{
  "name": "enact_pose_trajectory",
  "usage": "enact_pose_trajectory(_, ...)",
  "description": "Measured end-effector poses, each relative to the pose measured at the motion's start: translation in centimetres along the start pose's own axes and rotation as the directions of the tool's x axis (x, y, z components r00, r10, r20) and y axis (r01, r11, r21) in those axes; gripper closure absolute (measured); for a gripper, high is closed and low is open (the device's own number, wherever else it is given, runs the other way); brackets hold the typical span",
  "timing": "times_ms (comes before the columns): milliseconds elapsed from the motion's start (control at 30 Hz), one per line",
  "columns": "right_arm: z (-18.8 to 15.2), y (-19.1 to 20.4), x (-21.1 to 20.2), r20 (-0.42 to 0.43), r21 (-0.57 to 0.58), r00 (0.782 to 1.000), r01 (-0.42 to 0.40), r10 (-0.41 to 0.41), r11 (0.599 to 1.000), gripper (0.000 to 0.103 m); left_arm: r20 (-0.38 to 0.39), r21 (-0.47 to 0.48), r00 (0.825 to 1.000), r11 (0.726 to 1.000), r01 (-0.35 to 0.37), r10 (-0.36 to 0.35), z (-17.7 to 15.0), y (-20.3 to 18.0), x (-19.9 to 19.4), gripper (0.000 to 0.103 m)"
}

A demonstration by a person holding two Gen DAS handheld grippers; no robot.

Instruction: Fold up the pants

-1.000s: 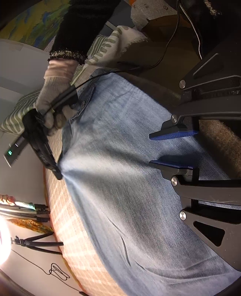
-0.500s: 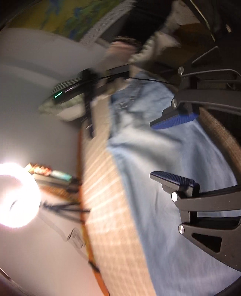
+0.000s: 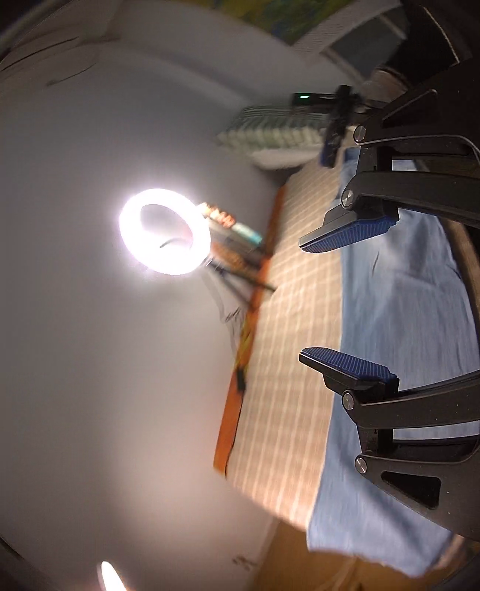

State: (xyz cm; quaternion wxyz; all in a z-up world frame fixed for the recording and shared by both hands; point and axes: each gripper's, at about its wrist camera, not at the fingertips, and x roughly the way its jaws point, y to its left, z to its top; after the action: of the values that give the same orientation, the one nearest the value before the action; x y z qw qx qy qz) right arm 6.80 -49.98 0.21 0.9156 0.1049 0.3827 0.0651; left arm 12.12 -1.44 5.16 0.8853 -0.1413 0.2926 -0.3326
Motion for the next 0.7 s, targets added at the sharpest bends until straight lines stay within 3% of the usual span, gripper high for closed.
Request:
enact_pose_trajectory(233, -0.1, 3.4, 1.7, -0.008, -0.012, 0.999, -0.037, 0.037, 0.999, 0.026, 0.050, -0.116, 0.985, 0.981, -0.156, 0.163, -0.6, 6.9, -6.5, 0.050)
enact_pose_trajectory(400, 0.0, 5.4, 3.1, -0.015, -0.017, 0.998, -0.056, 0.056, 0.998, 0.024, 0.026, -0.259, 0.967, 0.936, -0.237, 0.253, -4.0, 12.9, -9.3, 0.050)
enact_pose_trajectory(533, -0.3, 7.4, 4.4, -0.037, -0.039, 0.997, -0.067, 0.066, 0.997, 0.023, -0.027, -0.411, 0.961, 0.874, -0.260, 0.274, -8.0, 17.9, -9.5, 0.050)
enact_pose_trajectory(700, -0.3, 8.9, 5.1, -0.054, -0.054, 0.996, -0.076, 0.073, 0.996, 0.023, -0.069, -0.629, 0.968, 0.742, -0.230, 0.241, -13.8, 24.4, -8.6, 0.050)
